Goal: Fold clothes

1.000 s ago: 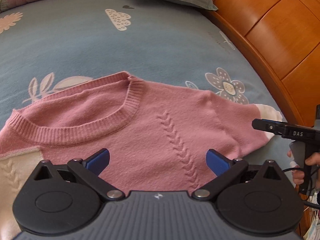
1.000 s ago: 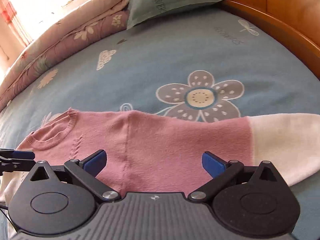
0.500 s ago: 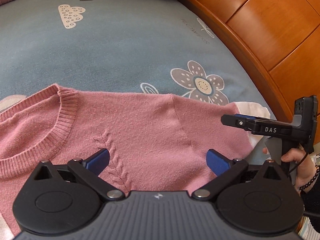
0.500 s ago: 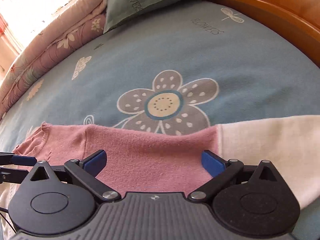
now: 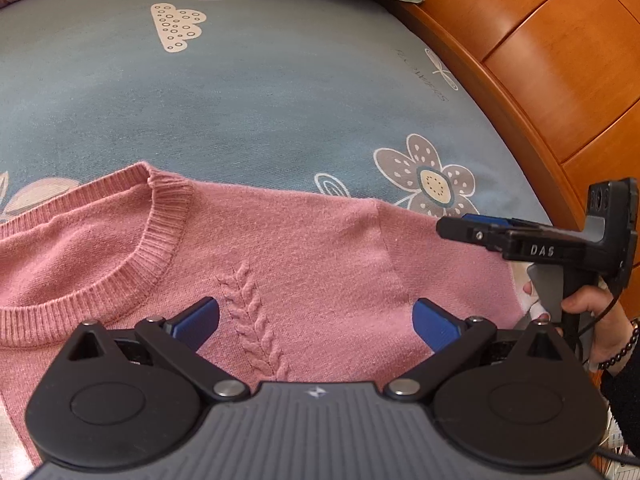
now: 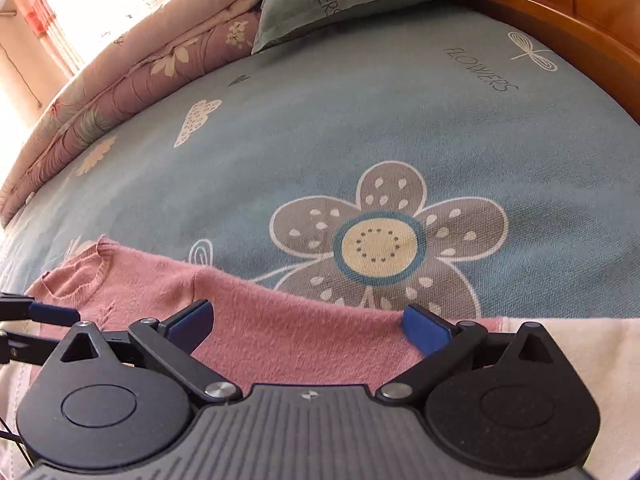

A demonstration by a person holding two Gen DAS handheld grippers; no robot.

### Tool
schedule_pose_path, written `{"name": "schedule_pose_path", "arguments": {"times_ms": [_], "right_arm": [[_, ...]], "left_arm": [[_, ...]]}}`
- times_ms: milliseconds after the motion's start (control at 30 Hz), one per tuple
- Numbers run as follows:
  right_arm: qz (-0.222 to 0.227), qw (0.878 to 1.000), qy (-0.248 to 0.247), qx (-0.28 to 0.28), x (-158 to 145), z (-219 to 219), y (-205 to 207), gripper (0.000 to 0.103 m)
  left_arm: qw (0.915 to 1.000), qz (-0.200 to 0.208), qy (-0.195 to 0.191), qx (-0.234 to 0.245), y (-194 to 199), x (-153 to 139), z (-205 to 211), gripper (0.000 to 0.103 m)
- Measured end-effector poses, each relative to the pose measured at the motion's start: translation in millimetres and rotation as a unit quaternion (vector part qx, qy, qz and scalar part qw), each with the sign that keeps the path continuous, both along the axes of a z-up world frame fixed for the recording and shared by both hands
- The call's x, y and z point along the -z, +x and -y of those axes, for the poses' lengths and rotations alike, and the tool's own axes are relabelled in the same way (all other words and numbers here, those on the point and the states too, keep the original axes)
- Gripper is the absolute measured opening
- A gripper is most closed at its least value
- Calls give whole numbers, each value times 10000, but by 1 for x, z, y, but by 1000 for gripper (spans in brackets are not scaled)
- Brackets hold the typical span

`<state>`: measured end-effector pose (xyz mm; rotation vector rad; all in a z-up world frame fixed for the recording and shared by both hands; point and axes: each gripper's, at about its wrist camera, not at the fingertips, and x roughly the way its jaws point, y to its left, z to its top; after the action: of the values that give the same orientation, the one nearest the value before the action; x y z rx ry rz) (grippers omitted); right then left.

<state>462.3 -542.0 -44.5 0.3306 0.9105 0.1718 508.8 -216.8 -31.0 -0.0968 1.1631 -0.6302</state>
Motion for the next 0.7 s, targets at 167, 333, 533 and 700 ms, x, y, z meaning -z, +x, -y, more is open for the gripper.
{"name": "schedule_pose_path", "arguments": {"times_ms": [167,333,533,700], "right_arm": [[-119,9962,-754,409,5,26,-25,103],[-238,9850,-1502,816,9,51,-50,103],[-317,9748,-1604,1515,-4,91,-61,103],[-207,9908,-1036,850,-23,39,-70,103]], "left_arm": [[9999,-20,-57,-127,-2,-1,-5,102],[10000,-48,-9,-41,-4,1,-4,102],[9999,26,144,61,-9,1,-5,102],[9998,-14,198,-19,-11,3,-4,102]]}}
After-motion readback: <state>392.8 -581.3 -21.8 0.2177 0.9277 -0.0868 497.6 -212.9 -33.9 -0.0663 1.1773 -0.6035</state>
